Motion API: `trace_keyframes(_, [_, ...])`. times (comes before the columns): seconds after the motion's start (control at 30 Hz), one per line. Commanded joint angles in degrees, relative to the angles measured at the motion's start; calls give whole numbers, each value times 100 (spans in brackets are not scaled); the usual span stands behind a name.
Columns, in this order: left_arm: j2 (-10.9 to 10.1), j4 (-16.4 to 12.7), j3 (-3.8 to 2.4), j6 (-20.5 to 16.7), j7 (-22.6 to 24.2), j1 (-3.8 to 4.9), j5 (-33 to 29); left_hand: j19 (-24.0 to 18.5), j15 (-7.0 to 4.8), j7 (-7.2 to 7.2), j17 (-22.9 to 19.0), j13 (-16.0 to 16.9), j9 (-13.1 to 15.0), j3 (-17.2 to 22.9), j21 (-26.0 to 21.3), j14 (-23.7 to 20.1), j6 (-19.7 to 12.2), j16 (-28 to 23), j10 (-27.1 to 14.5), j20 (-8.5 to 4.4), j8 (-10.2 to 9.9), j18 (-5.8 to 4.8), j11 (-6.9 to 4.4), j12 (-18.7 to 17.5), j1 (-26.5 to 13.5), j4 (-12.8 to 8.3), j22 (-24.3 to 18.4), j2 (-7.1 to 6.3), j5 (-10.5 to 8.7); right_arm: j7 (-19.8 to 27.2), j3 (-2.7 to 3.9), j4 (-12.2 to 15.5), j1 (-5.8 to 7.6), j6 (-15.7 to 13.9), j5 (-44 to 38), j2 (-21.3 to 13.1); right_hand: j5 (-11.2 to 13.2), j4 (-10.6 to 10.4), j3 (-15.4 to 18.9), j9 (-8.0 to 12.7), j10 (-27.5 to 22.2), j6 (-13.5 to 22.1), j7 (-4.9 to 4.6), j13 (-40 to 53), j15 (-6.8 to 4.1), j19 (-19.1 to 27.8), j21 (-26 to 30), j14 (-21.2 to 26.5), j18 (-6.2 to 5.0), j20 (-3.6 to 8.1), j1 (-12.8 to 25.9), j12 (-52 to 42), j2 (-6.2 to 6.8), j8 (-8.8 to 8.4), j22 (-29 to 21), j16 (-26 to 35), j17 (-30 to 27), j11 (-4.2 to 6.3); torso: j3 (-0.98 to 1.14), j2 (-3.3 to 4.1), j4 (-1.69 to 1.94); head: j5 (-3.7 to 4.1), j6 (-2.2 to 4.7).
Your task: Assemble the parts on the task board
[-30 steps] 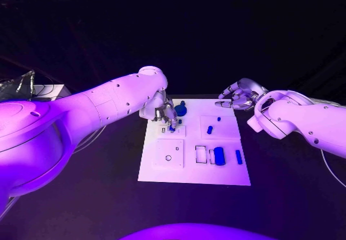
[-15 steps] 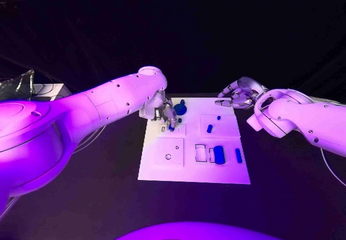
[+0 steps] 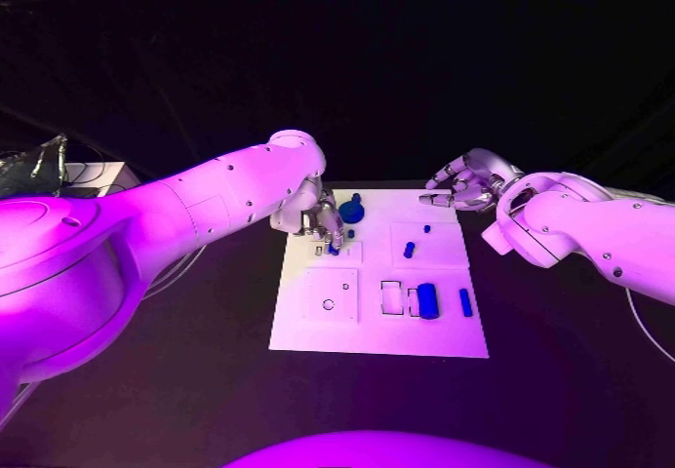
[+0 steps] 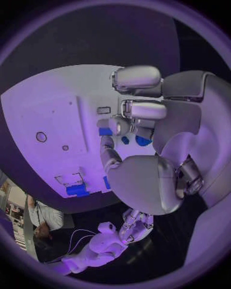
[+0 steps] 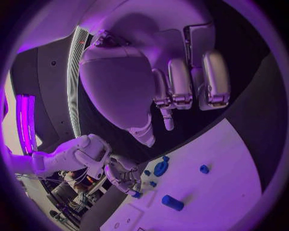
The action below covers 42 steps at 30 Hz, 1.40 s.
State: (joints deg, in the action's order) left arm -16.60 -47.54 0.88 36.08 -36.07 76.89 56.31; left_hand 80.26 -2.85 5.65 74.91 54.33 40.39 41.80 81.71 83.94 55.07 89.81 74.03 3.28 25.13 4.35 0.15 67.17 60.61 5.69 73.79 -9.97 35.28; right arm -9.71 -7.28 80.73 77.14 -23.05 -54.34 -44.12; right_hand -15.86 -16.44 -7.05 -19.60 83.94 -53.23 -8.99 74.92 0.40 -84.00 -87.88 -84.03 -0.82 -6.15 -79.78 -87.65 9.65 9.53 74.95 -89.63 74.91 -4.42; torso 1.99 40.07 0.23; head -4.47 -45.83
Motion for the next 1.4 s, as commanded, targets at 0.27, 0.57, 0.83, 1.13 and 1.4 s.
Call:
trace_keyframes(0.27, [-14,6,2,55,-7,-5,34,-18,-32,-83,1509,9,9,1051,18,606,111,19,29,-16,24,-48,6,-27,127,-1077,-1,96,25,64,2,14,-1,25,-54,-4,-9,-1,-43,-6,368,40,-13,1271,-25,-489,25,-590,20,13,39,14,0,28,1332,-27,1480,4,-3,0,7,-6,-12])
trace_keyframes(0.57, [-11,7,8,102,-9,-7,58,-18,-32,-83,1509,3,9,1042,19,606,111,19,27,-15,23,-49,5,-32,128,-1078,1,99,31,64,2,16,-1,26,-54,-6,-9,-1,-43,-6,368,40,-13,1271,-25,-489,25,-590,20,13,39,14,0,28,1332,-27,1480,4,-2,2,-1,-6,-20])
trace_keyframes(0.83, [14,18,15,102,-2,-29,59,-19,-31,-81,1509,5,9,1020,18,606,114,19,29,-14,22,-48,7,-33,120,-1072,-1,99,34,63,2,27,-1,27,-54,-7,-9,-1,-43,-6,368,40,-13,1271,-25,-489,25,-590,20,13,39,14,0,28,1332,-27,1480,4,-1,9,-6,1,-38])
trace_keyframes(1.13, [50,26,23,86,-11,-72,25,-34,-26,-98,1509,-2,48,751,-2,606,135,19,50,-3,56,-46,-2,-53,31,-960,-14,162,-14,67,2,27,-1,31,-55,1,-9,-1,-43,-6,368,40,-13,1271,-25,-489,25,-590,20,13,39,14,0,28,1332,-27,1480,4,4,3,3,20,-54])
trace_keyframes(1.4, [66,44,28,30,-21,-94,18,-13,-37,-127,1509,40,97,606,4,606,162,19,100,-9,108,-54,-22,-31,-27,-882,13,241,-61,71,2,27,-1,29,-100,3,-19,0,-54,-23,364,51,-12,1267,-26,-485,36,-588,17,15,32,18,9,45,1325,-24,1472,5,3,-3,-2,17,-69])
